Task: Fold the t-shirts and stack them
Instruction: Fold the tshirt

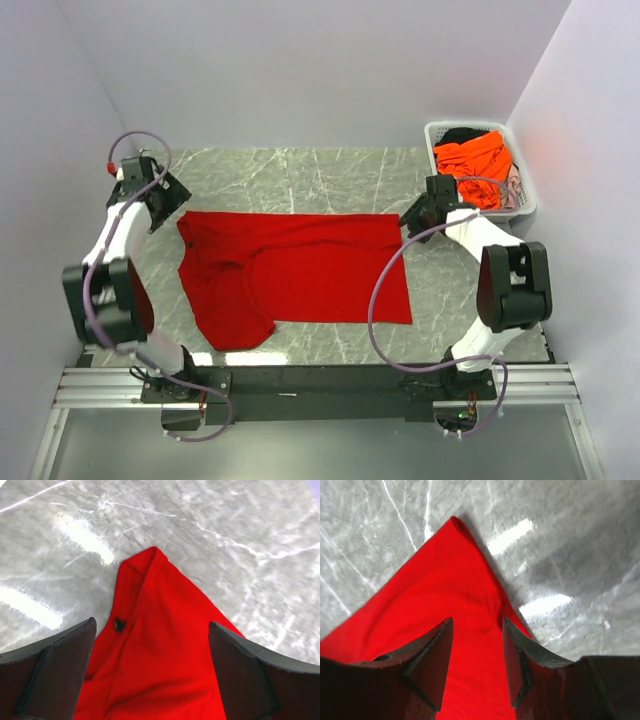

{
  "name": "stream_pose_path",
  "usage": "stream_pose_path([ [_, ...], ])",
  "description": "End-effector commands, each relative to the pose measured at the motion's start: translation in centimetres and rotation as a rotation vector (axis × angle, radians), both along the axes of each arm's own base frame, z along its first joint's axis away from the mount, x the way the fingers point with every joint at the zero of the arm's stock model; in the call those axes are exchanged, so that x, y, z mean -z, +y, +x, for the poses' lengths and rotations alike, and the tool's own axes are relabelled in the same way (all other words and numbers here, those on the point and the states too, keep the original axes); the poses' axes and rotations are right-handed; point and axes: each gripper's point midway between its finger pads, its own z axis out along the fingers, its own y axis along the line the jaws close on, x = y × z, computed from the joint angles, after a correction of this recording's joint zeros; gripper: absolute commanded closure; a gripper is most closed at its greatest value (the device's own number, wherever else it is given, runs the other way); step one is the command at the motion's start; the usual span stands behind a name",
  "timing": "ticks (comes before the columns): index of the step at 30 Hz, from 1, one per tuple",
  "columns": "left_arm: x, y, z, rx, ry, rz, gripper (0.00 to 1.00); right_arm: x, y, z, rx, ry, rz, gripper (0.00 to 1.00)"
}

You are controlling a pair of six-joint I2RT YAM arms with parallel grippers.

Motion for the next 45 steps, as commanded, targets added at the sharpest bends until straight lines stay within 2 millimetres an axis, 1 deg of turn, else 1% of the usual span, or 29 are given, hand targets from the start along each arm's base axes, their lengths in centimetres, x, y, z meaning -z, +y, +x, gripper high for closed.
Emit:
stream_pose_path([
  [1, -1.3, -0.9, -2.6, 0.012, -0.041, 0.024, 0.01, -1.0, 0.3, 0.7, 0.085, -0.083, 0.069, 0.48],
  [2, -1.3, -1.4, -3.1, 0.024, -0.046, 0.028, 0.01, -0.5, 0.6, 0.5, 0.087, -0.077, 0.079, 0.49],
  [3, -2.1, -1.8, -3.8, 0.033, -0.072, 0.036, 0.01, -0.2, 0.6, 0.3, 0.094, -0.071, 0.087, 0.49],
  [4, -0.8, -2.9, -4.9, 0.059, -0.042, 0.031, 0.01, 0.1, 0.8, 0.1, 0.106, -0.06, 0.099, 0.49],
  [5, -0.6, -3.5, -5.4, 0.074, -0.042, 0.032, 0.01, 0.6, 0.8, -0.1, 0.112, -0.051, 0.104, 0.49],
  [6, -0.9, -4.0, -6.1, 0.089, -0.052, 0.036, 0.01, 0.9, 0.9, -0.3, 0.122, -0.045, 0.113, 0.49],
  [7, 0.2, -4.9, -7.0, 0.121, -0.024, 0.041, 0.01, 1.1, 1.0, -0.3, 0.127, -0.047, 0.12, 0.49],
  [8, 0.5, -5.3, -7.5, 0.133, -0.019, 0.045, 0.01, 1.5, 1.0, -0.6, 0.132, -0.036, 0.122, 0.49],
  [9, 0.1, -5.5, -8.0, 0.142, -0.032, 0.055, 0.02, 1.8, 1.0, -0.7, 0.141, -0.029, 0.13, 0.49],
  [10, 1.1, -5.9, -8.8, 0.157, -0.014, 0.058, 0.02, 2.1, 1.1, -0.8, 0.144, -0.023, 0.132, 0.49],
  [12, 0.9, -6.0, -9.6, 0.168, -0.031, 0.076, 0.03, 2.6, 1.1, -1.1, 0.155, -0.008, 0.137, 0.5],
  [14, 1.6, -5.9, -10.3, 0.177, -0.026, 0.092, 0.04, 3.1, 1.3, -1.1, 0.157, -0.006, 0.145, 0.51],
  [16, 1.9, -5.8, -10.4, 0.174, -0.022, 0.104, 0.05, 3.4, 1.5, -1.2, 0.163, 0.0, 0.153, 0.54],
  [19, 2.2, -5.6, -10.2, 0.173, -0.012, 0.115, 0.07, 3.4, 1.4, -1.2, 0.165, 0.002, 0.149, 0.65],
  [20, 2.2, -5.6, -10.1, 0.172, -0.015, 0.117, 0.09, 3.5, 1.2, -1.3, 0.168, 0.009, 0.142, 0.74],
  [22, 2.2, -5.4, -10.0, 0.168, -0.011, 0.123, 0.1, 3.0, 1.1, -1.4, 0.162, 0.002, 0.13, 0.83],
  [23, 2.2, -5.3, -10.0, 0.164, -0.008, 0.129, 0.11, 2.8, 0.9, -1.5, 0.16, 0.006, 0.122, 0.92],
  [24, 2.2, -5.2, -10.0, 0.162, -0.007, 0.131, 0.12, 2.6, 0.8, -1.5, 0.15, 0.001, 0.11, 0.95],
  [25, 2.2, -5.1, -10.0, 0.16, -0.006, 0.136, 0.13, 2.0, 0.6, -1.4, 0.149, -0.014, 0.096, 1.0],
  [28, 2.1, -5.0, -10.1, 0.154, -0.008, 0.143, 0.15, 1.0, 0.0, -1.5, 0.135, -0.03, 0.059, 1.0],
  [31, 2.1, -4.8, -10.2, 0.151, -0.002, 0.15, 0.18, 0.7, -0.3, -1.8, 0.125, -0.025, 0.049, 1.0],
  [32, 2.1, -4.8, -10.2, 0.151, 0.0, 0.15, 0.2, 0.7, -0.4, -1.9, 0.119, -0.025, 0.048, 1.0],
  [33, 2.1, -4.8, -10.2, 0.152, 0.0, 0.149, 0.21, 0.6, -0.5, -1.8, 0.11, -0.029, 0.039, 1.0],
  [35, 2.2, -4.9, -10.1, 0.156, 0.001, 0.148, 0.24, 0.8, -0.5, -1.9, 0.099, -0.017, 0.027, 1.0],
  [39, 2.2, -5.3, -10.0, 0.189, -0.005, 0.143, 0.23, 1.8, -0.3, -2.0, 0.071, 0.017, 0.026, 1.0],
  [42, 2.2, -7.1, -10.0, 0.271, 0.001, 0.153, 0.2, 2.1, -0.2, -1.9, 0.062, 0.019, 0.027, 1.0],
  [43, 1.8, -8.6, -9.8, 0.325, -0.003, 0.182, 0.19, 2.1, -0.2, -1.8, 0.059, 0.019, 0.027, 1.0],
  [44, 2.1, -9.5, -10.0, 0.356, 0.024, 0.196, 0.19, 2.1, -0.2, -1.7, 0.058, 0.02, 0.027, 1.0],
  [45, 2.0, -10.3, -9.9, 0.382, 0.028, 0.213, 0.19, 2.1, -0.2, -1.7, 0.053, 0.023, 0.027, 1.0],
])
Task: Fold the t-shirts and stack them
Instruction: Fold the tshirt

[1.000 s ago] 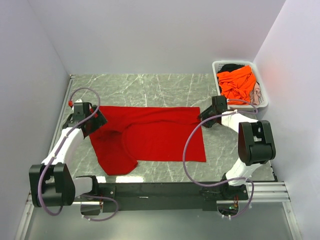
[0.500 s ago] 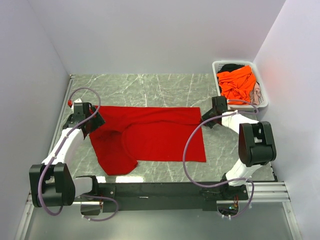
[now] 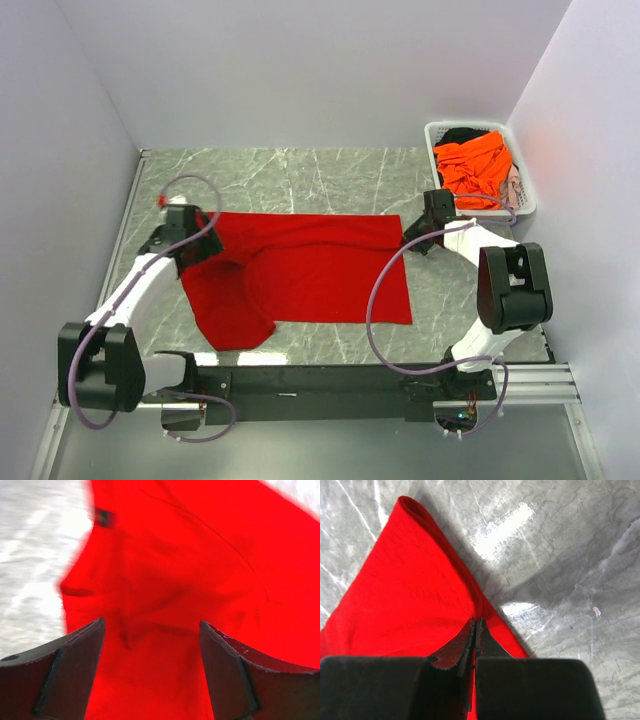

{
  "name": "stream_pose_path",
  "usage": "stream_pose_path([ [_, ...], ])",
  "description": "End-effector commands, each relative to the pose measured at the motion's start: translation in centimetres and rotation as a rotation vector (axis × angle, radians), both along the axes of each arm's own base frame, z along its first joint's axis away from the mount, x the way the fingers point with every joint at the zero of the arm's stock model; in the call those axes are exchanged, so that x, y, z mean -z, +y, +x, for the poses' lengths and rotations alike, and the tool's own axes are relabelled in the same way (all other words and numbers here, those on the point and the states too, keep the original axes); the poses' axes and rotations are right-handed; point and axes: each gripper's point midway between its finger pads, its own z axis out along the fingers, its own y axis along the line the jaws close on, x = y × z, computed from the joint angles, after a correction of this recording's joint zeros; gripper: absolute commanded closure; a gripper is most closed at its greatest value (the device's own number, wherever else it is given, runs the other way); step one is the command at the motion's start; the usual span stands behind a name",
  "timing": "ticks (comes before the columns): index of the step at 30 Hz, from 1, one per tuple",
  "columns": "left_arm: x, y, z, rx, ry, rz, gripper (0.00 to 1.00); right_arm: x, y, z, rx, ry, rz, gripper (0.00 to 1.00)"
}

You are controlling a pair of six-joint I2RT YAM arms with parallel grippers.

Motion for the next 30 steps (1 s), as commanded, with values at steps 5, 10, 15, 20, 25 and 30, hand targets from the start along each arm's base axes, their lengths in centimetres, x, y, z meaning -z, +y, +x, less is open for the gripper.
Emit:
stream_pose_path([
  [5, -1.3, -6.5, 1.1, 0.237, 0.026, 0.219, 0.22, -0.9, -0.2, 1.3, -0.02, -0.027, -0.019, 1.0],
  [10, -1.0, -9.6, 1.7, 0.344, 0.07, 0.392, 0.35, -0.9, -0.2, 1.5, -0.026, -0.03, -0.018, 1.0],
  [15, 0.4, -12.1, 2.7, 0.394, 0.108, 0.542, 0.48, -0.7, 0.0, 1.6, -0.03, -0.028, -0.008, 1.0],
  [20, 2.4, -12.8, 3.3, 0.415, 0.152, 0.585, 0.55, -0.8, 0.1, 1.7, -0.033, -0.031, -0.007, 1.0],
  [25, 3.3, -12.6, 3.9, 0.418, 0.173, 0.639, 0.57, -0.7, 0.1, 1.8, -0.034, -0.032, -0.004, 1.0],
  [30, 4.3, -12.7, 4.3, 0.432, 0.189, 0.665, 0.6, -0.3, 0.2, 1.7, -0.034, -0.023, 0.001, 1.0],
])
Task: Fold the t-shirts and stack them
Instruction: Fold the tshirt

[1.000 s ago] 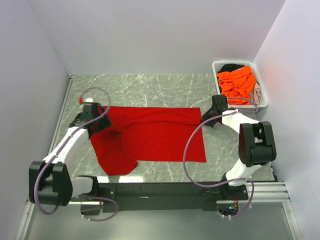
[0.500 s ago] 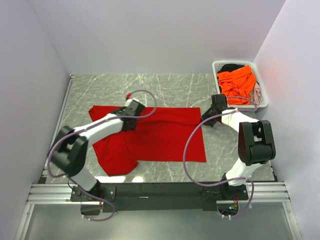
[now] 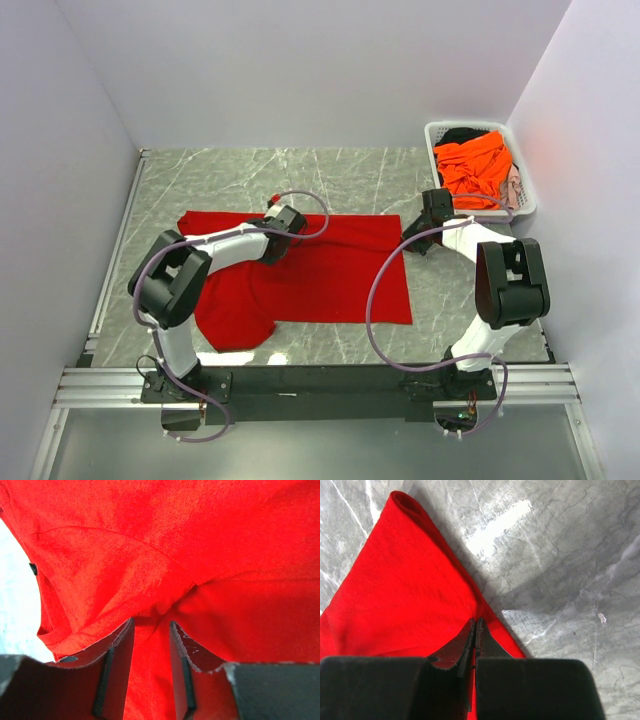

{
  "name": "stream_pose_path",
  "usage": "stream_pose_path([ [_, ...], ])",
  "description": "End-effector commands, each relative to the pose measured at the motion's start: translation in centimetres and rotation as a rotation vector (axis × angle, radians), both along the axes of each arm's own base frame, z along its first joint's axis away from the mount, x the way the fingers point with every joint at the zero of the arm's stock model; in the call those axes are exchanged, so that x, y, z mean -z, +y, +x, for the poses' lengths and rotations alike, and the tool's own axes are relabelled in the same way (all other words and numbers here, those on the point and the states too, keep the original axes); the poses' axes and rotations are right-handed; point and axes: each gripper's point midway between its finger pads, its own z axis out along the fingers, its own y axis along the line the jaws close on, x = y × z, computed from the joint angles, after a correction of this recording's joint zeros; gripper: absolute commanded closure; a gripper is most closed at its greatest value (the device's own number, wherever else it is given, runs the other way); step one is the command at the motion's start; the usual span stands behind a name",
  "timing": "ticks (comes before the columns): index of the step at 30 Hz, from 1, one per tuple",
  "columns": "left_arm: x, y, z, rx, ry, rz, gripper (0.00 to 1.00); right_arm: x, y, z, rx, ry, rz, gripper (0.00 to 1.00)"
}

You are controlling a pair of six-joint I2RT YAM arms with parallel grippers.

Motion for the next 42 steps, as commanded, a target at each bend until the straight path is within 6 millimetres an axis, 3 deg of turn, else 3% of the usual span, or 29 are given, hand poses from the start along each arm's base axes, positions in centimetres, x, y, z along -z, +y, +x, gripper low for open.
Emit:
stream_pose_path([
  [1, -1.1, -0.4, 1.6, 0.009, -0.047, 0.023, 0.6, -1.1, -0.1, 1.7, -0.001, -0.049, -0.004, 1.0],
  [8, -0.1, -0.4, 2.0, 0.01, -0.029, 0.059, 0.64, -1.1, -0.3, 1.7, -0.001, -0.047, -0.013, 1.0],
  [19, -2.0, -0.5, 2.4, 0.018, -0.038, 0.06, 0.99, -1.3, -0.4, 1.8, -0.008, -0.047, -0.021, 1.0],
  [26, -3.4, -0.3, 1.0, 0.065, 0.016, 0.041, 0.99, -1.7, -0.5, 1.7, -0.017, -0.047, -0.03, 1.0],
  [33, -3.2, 0.0, -0.6, 0.068, 0.091, 0.025, 0.99, -2.1, -0.8, 1.5, -0.022, -0.047, -0.047, 1.0],
  [42, -2.7, 0.6, -0.5, 0.043, 0.119, 0.024, 0.99, -3.5, -1.4, 1.7, -0.028, -0.058, -0.064, 1.0],
])
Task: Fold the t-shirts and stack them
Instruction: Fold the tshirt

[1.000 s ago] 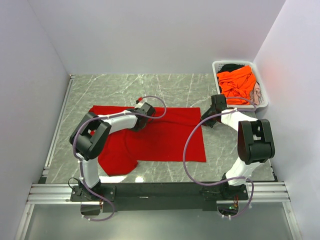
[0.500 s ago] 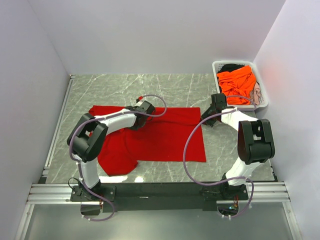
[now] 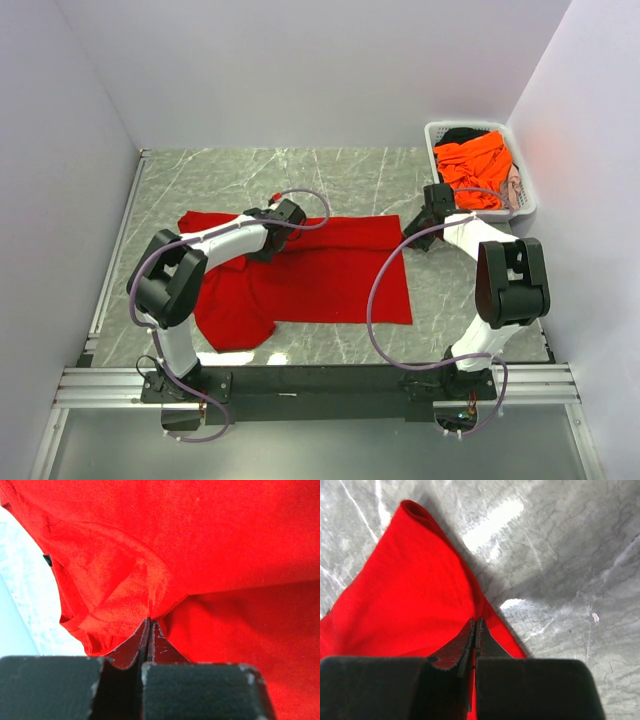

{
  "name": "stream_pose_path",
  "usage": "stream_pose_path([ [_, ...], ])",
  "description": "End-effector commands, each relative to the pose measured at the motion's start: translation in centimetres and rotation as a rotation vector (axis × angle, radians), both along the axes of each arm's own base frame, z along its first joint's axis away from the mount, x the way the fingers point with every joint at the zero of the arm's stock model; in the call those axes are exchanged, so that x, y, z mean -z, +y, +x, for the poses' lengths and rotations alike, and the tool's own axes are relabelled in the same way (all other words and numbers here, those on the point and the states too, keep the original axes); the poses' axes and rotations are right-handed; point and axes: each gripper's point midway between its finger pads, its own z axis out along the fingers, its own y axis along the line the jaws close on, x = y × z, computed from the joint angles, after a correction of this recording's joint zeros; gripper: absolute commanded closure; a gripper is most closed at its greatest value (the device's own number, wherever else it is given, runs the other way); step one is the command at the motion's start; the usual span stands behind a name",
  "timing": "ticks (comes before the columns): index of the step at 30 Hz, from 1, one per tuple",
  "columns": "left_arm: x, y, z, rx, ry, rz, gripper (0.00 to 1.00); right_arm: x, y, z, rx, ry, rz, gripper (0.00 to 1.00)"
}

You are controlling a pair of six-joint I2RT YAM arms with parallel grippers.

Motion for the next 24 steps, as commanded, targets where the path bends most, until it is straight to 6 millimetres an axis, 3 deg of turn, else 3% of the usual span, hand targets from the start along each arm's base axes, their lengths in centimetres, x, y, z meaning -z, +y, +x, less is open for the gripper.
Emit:
stream_pose_path([
  [1, -1.4, -0.2, 0.8, -0.011, -0.015, -0.029, 0.99, -3.0, -1.0, 1.6, 0.004, -0.072, -0.038, 1.0],
  [6, -0.9, -0.3, 0.7, -0.012, 0.008, -0.032, 0.99, -3.2, -1.2, 1.6, -0.006, -0.07, -0.045, 1.0],
  [15, 0.9, -0.6, -1.0, -0.02, 0.094, -0.065, 0.94, -1.0, -1.1, 0.6, -0.025, -0.011, -0.036, 0.96],
  [18, 1.8, -1.0, -1.8, -0.03, 0.12, -0.108, 0.86, -0.3, -1.1, 0.1, -0.029, 0.01, -0.039, 0.9],
  [21, 1.1, -1.8, -1.6, -0.033, 0.093, -0.168, 0.73, -0.6, -1.4, 0.1, -0.033, -0.005, -0.055, 0.85],
  [22, 0.0, -2.1, -1.4, -0.03, 0.061, -0.199, 0.6, -1.2, -1.7, 0.2, -0.028, -0.021, -0.078, 0.82],
  [24, -1.4, -2.5, -0.8, -0.028, 0.018, -0.233, 0.48, -2.1, -2.0, 0.7, -0.025, -0.047, -0.104, 0.71],
])
